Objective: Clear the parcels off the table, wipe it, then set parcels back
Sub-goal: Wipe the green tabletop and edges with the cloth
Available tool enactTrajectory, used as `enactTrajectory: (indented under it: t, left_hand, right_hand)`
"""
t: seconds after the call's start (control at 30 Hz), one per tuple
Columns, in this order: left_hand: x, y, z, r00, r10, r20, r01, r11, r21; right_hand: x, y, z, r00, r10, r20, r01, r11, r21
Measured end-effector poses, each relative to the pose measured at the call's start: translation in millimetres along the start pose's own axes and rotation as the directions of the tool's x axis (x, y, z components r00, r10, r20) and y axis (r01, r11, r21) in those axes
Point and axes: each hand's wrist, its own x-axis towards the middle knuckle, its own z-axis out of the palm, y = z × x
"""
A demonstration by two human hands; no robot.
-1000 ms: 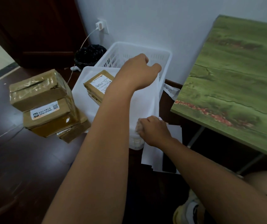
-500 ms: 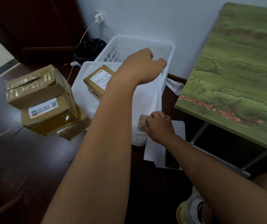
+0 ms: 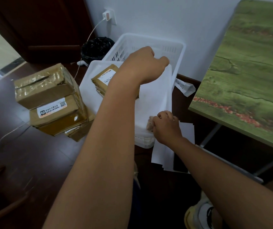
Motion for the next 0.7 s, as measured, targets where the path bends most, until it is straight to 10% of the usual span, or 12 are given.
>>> enactTrajectory:
  t: [0.37,0.7]
  left_hand:
    - [3.6,-1.5,-9.2,0.992,-0.036,-0.123,0.024,0.995,-0.095]
    - [-4.7,15.1,-15.4,0.995,-0.032,0.093,0.053,0.972,-0.23]
  right_hand:
    - [-8.6,-28.1,-30.8,0.862,-0.129,-0.491,0.205,0.973,0.103]
    - [-48.2,-45.1,-144.0,0.904,-0.014,-0.427,0.259,0.814,0.52]
